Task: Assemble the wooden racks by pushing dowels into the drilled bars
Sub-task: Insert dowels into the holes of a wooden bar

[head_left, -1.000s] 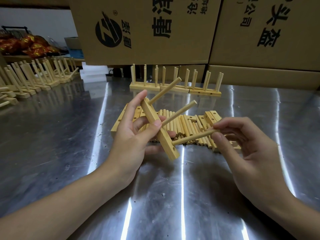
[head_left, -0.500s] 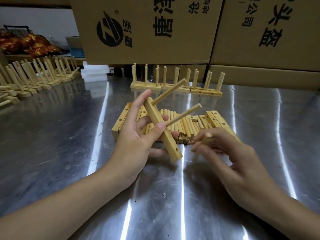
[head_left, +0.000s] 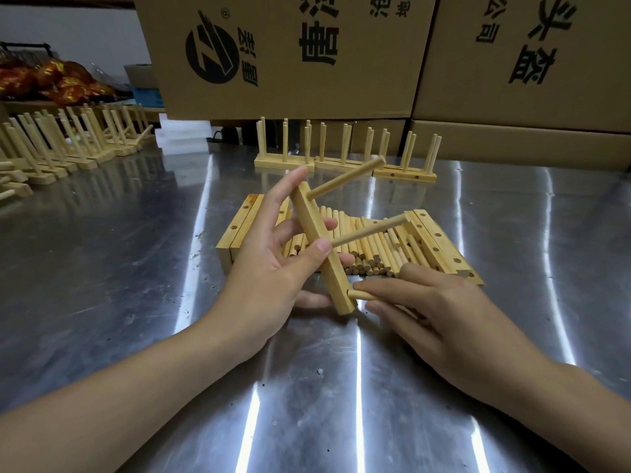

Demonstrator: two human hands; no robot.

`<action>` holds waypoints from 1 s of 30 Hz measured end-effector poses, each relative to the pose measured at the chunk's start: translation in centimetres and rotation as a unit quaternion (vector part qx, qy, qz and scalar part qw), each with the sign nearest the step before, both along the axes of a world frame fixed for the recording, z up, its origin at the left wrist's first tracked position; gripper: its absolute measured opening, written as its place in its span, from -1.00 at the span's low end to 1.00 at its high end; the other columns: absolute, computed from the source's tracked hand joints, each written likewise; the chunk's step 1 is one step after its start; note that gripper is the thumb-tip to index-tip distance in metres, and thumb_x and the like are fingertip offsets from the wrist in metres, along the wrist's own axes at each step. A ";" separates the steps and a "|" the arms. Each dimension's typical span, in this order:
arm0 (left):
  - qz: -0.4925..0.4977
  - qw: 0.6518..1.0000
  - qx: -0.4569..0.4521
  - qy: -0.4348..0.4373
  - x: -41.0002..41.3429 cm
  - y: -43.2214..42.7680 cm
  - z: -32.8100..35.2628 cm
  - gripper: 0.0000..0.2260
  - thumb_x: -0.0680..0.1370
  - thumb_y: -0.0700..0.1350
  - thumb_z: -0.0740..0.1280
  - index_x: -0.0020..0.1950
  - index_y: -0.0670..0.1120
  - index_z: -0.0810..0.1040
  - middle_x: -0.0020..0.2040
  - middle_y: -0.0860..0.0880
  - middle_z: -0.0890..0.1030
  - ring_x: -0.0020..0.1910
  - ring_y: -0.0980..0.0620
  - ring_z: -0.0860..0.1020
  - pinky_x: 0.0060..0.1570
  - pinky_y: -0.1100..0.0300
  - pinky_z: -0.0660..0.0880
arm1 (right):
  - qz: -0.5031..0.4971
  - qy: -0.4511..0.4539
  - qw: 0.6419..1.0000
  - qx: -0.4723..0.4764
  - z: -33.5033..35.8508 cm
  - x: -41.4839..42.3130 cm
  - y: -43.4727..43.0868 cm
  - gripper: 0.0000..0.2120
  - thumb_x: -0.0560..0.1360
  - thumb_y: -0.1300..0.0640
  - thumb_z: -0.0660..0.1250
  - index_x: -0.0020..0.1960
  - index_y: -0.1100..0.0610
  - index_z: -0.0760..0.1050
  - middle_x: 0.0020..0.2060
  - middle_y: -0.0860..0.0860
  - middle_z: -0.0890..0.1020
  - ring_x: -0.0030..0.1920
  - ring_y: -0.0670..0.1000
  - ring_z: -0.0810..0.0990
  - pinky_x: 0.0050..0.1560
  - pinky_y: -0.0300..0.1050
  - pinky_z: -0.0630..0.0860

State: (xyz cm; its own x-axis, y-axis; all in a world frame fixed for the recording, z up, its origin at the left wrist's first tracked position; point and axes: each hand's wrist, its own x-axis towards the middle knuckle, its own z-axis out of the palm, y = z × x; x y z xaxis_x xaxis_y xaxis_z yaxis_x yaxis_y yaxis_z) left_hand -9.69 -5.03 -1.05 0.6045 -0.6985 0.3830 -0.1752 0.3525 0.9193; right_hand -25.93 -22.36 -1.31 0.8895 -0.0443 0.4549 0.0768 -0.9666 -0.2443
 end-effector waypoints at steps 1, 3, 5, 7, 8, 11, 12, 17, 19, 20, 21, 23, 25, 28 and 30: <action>0.001 1.000 0.001 -0.009 -0.1 0.0 0.0 -0.33 0.67 -0.27 0.36 0.55 0.41 0.31 0.27 -0.01 0.66 0.11 -0.16 0.75 -0.24 -0.16 0.72 | -0.002 -0.001 1.000 -0.003 0.1 0.0 0.2 -0.67 0.71 -0.18 0.20 0.42 -0.23 0.55 -0.13 -0.22 0.49 -0.18 -0.12 0.55 -0.22 -0.09 0.52; 0.005 1.000 0.003 -0.026 -0.1 0.0 -0.1 -0.33 0.67 -0.27 0.36 0.57 0.39 0.30 0.27 -0.02 0.65 0.10 -0.16 0.75 -0.24 -0.17 0.72 | -0.005 -0.006 1.000 0.002 0.3 -0.1 0.6 -0.68 0.69 -0.19 0.18 0.39 -0.20 0.53 -0.09 -0.27 0.55 -0.16 -0.14 0.57 -0.23 -0.10 0.52; 0.013 0.999 0.006 -0.037 -0.2 0.0 -0.1 -0.32 0.67 -0.27 0.37 0.58 0.38 0.29 0.27 -0.02 0.65 0.10 -0.15 0.75 -0.26 -0.16 0.72 | -0.003 -0.010 1.000 0.018 0.3 -0.2 0.6 -0.78 0.67 -0.20 0.18 0.24 -0.18 0.47 -0.15 -0.33 0.55 -0.23 -0.16 0.55 -0.30 -0.16 0.46; 0.021 0.999 0.008 -0.047 -0.2 0.0 -0.2 -0.32 0.67 -0.27 0.37 0.58 0.38 0.29 0.27 -0.01 0.65 0.09 -0.14 0.76 -0.27 -0.15 0.72 | -0.002 -0.014 1.000 0.022 0.3 -0.3 0.6 -0.88 0.67 -0.18 0.21 0.12 -0.17 0.42 -0.24 -0.27 0.50 -0.27 -0.12 0.52 -0.34 -0.16 0.44; 0.023 0.998 0.008 -0.052 -0.2 0.0 -0.2 -0.32 0.66 -0.27 0.38 0.58 0.38 0.30 0.27 0.00 0.65 0.09 -0.14 0.76 -0.26 -0.15 0.72 | 0.001 -0.018 1.000 0.023 0.4 -0.3 0.5 -0.88 0.67 -0.17 0.23 0.10 -0.15 0.43 -0.25 -0.27 0.49 -0.26 -0.12 0.52 -0.33 -0.17 0.45; 0.023 0.998 0.003 -0.064 -0.2 0.0 -0.2 -0.32 0.66 -0.27 0.39 0.58 0.38 0.31 0.26 0.01 0.66 0.09 -0.13 0.76 -0.27 -0.15 0.72 | 0.008 -0.029 0.999 0.031 0.4 -0.3 0.4 -0.86 0.65 -0.13 0.30 0.09 -0.09 0.51 -0.21 -0.25 0.53 -0.25 -0.10 0.54 -0.30 -0.16 0.48; 0.022 0.997 0.002 -0.070 -0.2 0.1 -0.3 -0.32 0.66 -0.28 0.39 0.58 0.37 0.31 0.26 0.02 0.65 0.08 -0.13 0.76 -0.28 -0.14 0.72 | 0.006 -0.032 0.999 0.035 0.3 -0.3 0.4 -0.85 0.64 -0.13 0.32 0.08 -0.07 0.54 -0.21 -0.24 0.55 -0.26 -0.09 0.55 -0.31 -0.12 0.50; 0.019 0.994 -0.003 -0.104 -0.3 0.1 -0.4 -0.30 0.65 -0.29 0.39 0.58 0.36 0.32 0.27 0.03 0.65 0.09 -0.11 0.76 -0.30 -0.13 0.72 | -0.017 -0.055 0.997 0.041 0.1 -0.3 0.6 -0.81 0.63 -0.13 0.35 0.01 -0.03 0.61 -0.25 -0.24 0.59 -0.32 -0.17 0.51 -0.32 -0.07 0.52; 0.017 0.994 -0.004 -0.107 -0.2 0.0 -0.5 -0.31 0.66 -0.30 0.39 0.59 0.35 0.32 0.28 0.03 0.65 0.09 -0.11 0.76 -0.29 -0.14 0.72 | -0.027 -0.053 0.998 0.036 0.1 -0.3 0.7 -0.74 0.66 -0.19 0.29 -0.01 -0.04 0.61 -0.32 -0.21 0.59 -0.35 -0.12 0.52 -0.35 0.03 0.53; 0.017 0.994 -0.004 -0.109 -0.1 0.0 -0.6 -0.31 0.66 -0.30 0.39 0.59 0.35 0.32 0.28 0.02 0.65 0.09 -0.12 0.76 -0.29 -0.14 0.72 | -0.033 -0.052 0.998 0.026 0.2 -0.3 0.8 -0.71 0.66 -0.21 0.26 -0.02 -0.05 0.61 -0.35 -0.19 0.59 -0.37 -0.09 0.53 -0.36 0.04 0.52; 0.017 0.994 -0.004 -0.111 -0.1 0.0 -0.6 -0.31 0.66 -0.30 0.40 0.59 0.35 0.32 0.28 0.02 0.65 0.09 -0.12 0.76 -0.29 -0.14 0.72 | -0.039 -0.051 0.998 0.016 0.1 -0.3 0.9 -0.69 0.65 -0.23 0.24 -0.04 -0.06 0.61 -0.37 -0.18 0.58 -0.38 -0.06 0.54 -0.37 0.05 0.52; 0.017 0.993 -0.003 -0.113 -0.1 0.0 -0.6 -0.31 0.66 -0.30 0.40 0.59 0.35 0.32 0.29 0.02 0.65 0.08 -0.12 0.76 -0.28 -0.11 0.72 | -0.049 -0.051 0.997 0.004 0.1 -0.4 0.9 -0.70 0.64 -0.25 0.26 -0.05 -0.08 0.62 -0.39 -0.20 0.58 -0.39 -0.07 0.54 -0.39 0.03 0.52; 0.020 0.993 -0.002 -0.114 -0.2 -0.1 -0.6 -0.32 0.66 -0.29 0.39 0.59 0.35 0.32 0.28 0.02 0.65 0.07 -0.12 0.76 -0.26 -0.06 0.73 | -0.055 -0.060 0.997 -0.004 0.3 -0.5 0.9 -0.73 0.63 -0.27 0.33 -0.03 -0.11 0.63 -0.37 -0.25 0.57 -0.39 -0.12 0.51 -0.41 -0.03 0.51; 0.026 0.994 -0.003 -0.102 -0.2 -0.1 -0.5 -0.32 0.66 -0.28 0.39 0.59 0.35 0.32 0.26 0.03 0.65 0.06 -0.11 0.76 -0.28 -0.08 0.72 | -0.055 -0.068 0.996 -0.017 0.8 -0.6 0.5 -0.74 0.58 -0.28 0.37 0.04 -0.10 0.62 -0.28 -0.26 0.59 -0.35 -0.16 0.48 -0.43 -0.06 0.52; 0.029 0.995 -0.005 -0.099 -0.1 0.0 -0.5 -0.32 0.66 -0.28 0.40 0.58 0.35 0.33 0.25 0.02 0.65 0.05 -0.12 0.77 -0.28 -0.09 0.72 | -0.042 -0.059 0.997 -0.016 0.8 -0.6 0.1 -0.78 0.64 -0.21 0.36 0.02 -0.08 0.61 -0.20 -0.22 0.61 -0.28 -0.10 0.57 -0.38 0.02 0.54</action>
State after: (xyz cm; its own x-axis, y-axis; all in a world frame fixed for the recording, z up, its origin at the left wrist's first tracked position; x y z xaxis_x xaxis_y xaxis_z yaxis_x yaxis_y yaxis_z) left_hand -9.80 -5.07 -1.57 0.5552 -0.6610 0.5049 -0.3726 0.3451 0.8614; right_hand -26.55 -22.24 -0.47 0.8238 -0.1002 0.5579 0.0219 -0.9779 -0.2079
